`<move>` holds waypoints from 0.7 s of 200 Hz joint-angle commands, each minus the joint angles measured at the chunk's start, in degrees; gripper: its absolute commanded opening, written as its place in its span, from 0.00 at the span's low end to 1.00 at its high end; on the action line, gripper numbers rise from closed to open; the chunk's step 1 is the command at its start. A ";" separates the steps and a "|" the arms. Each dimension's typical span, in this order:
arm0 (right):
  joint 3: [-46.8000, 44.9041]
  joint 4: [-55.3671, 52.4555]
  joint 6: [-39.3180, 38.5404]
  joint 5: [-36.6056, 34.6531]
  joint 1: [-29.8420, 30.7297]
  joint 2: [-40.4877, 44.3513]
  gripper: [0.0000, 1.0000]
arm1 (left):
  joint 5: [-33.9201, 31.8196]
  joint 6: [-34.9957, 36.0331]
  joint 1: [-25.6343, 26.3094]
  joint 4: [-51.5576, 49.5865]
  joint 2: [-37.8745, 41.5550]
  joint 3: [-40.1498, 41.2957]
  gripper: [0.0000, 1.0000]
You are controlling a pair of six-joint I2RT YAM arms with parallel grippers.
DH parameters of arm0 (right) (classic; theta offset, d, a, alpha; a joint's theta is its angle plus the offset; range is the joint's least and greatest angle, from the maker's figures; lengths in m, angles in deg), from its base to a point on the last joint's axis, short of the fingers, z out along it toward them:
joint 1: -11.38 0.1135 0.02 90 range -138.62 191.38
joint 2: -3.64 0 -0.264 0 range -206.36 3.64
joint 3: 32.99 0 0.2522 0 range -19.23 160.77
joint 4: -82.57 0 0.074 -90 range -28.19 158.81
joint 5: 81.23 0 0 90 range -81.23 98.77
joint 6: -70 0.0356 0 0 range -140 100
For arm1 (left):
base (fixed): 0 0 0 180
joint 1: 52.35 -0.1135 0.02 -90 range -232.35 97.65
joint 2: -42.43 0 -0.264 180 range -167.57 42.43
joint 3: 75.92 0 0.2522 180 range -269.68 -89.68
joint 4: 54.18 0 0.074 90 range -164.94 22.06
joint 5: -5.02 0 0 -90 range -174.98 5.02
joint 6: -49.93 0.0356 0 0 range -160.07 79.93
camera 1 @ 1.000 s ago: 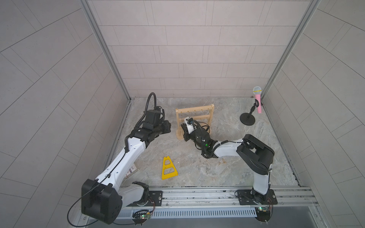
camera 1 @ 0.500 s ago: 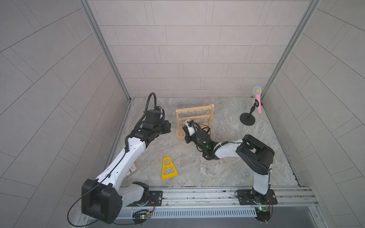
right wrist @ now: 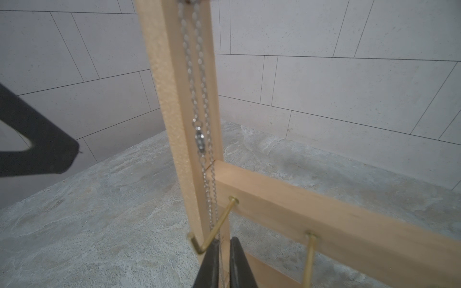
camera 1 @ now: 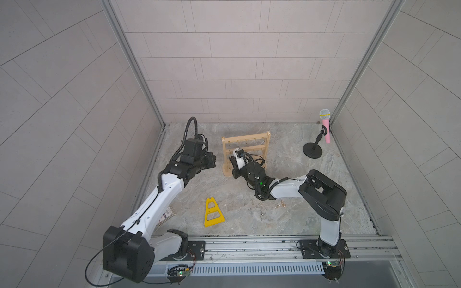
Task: Hang the necklace on the jewelry display stand
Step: Hang the necklace on the stand.
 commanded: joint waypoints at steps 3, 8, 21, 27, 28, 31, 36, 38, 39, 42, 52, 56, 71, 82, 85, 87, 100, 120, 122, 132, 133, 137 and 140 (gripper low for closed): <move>1.67 -0.20 -0.45 0.34 -0.18 -0.43 0.13 | -0.27 -0.13 -0.41 0.86 0.02 0.67 0.29; 1.77 -0.32 -0.47 0.46 -0.17 -0.55 0.13 | -0.30 -0.13 -0.39 0.87 0.07 0.67 0.29; 2.11 -0.39 -0.51 0.60 -0.17 -0.76 0.13 | -0.30 -0.06 -0.40 0.87 0.03 0.68 0.29; 2.16 -0.44 -0.42 0.69 -0.20 -0.87 0.14 | -0.32 -0.09 -0.41 0.87 0.07 0.72 0.29; 2.16 -0.46 -0.40 0.72 -0.18 -0.87 0.14 | -0.31 -0.06 -0.41 0.87 0.08 0.74 0.29; 2.25 -0.41 -0.42 0.68 -0.17 -1.01 0.14 | -0.37 -0.12 -0.41 0.87 0.06 0.76 0.29; 2.39 -0.52 -0.31 0.67 -0.17 -1.05 0.14 | -0.37 -0.13 -0.38 0.87 0.07 0.73 0.29; 2.38 -0.51 -0.34 0.68 -0.17 -1.05 0.14 | -0.38 -0.13 -0.40 0.87 0.06 0.75 0.29; 2.35 -0.50 -0.36 0.67 -0.22 -1.05 0.14 | -0.38 -0.13 -0.40 0.87 0.03 0.76 0.29; 2.38 -0.45 -0.32 0.69 -0.11 -1.07 0.14 | -0.31 -0.11 -0.38 0.87 0.08 0.70 0.29; 2.24 -0.30 -0.24 0.55 -0.21 -1.26 0.14 | -0.30 -0.12 -0.41 0.87 -0.03 0.65 0.29; 2.28 -0.33 -0.20 0.43 -0.15 -1.26 0.14 | -0.32 -0.13 -0.41 0.87 -0.06 0.64 0.29; 2.25 -0.35 -0.24 0.35 -0.25 -1.40 0.13 | -0.33 -0.15 -0.41 0.87 -0.07 0.74 0.29; 2.28 -0.18 -0.20 0.45 -0.26 -1.51 0.10 | -0.27 -0.08 -0.41 0.87 -0.08 0.76 0.29; 2.23 -0.14 -0.20 0.45 -0.31 -1.49 0.09 | -0.30 -0.12 -0.40 0.87 -0.09 0.76 0.29; 2.21 -0.13 -0.20 0.52 -0.23 -1.49 0.08 | -0.34 -0.12 -0.34 0.87 -0.09 0.76 0.29; 1.83 0.03 -0.20 0.78 -0.30 -1.28 0.05 | -0.35 -0.13 -0.41 0.92 -0.05 0.76 0.29; 0.92 0.38 -0.20 0.92 -0.26 -0.56 0.04 | -0.31 -0.13 -0.41 0.93 -0.07 0.76 0.29; 0.85 0.46 -0.22 0.88 -0.26 -0.49 0.04 | -0.35 -0.13 -0.41 0.95 -0.08 0.81 0.29; 0.32 0.55 -0.35 1.12 -0.22 -0.04 0.04 | -0.32 -0.12 -0.41 1.04 -0.09 0.85 0.29; 0.22 0.56 -0.32 1.15 -0.19 -0.02 0.04 | -0.31 -0.12 -0.41 1.04 -0.09 0.85 0.29; 0.14 0.55 -0.33 1.17 -0.22 0.11 0.04 | -0.35 -0.20 -0.39 1.04 -0.16 0.85 0.29; 0.06 0.57 -0.36 1.23 -0.25 0.24 0.04 | -0.33 -0.21 -0.40 1.00 -0.17 0.85 0.29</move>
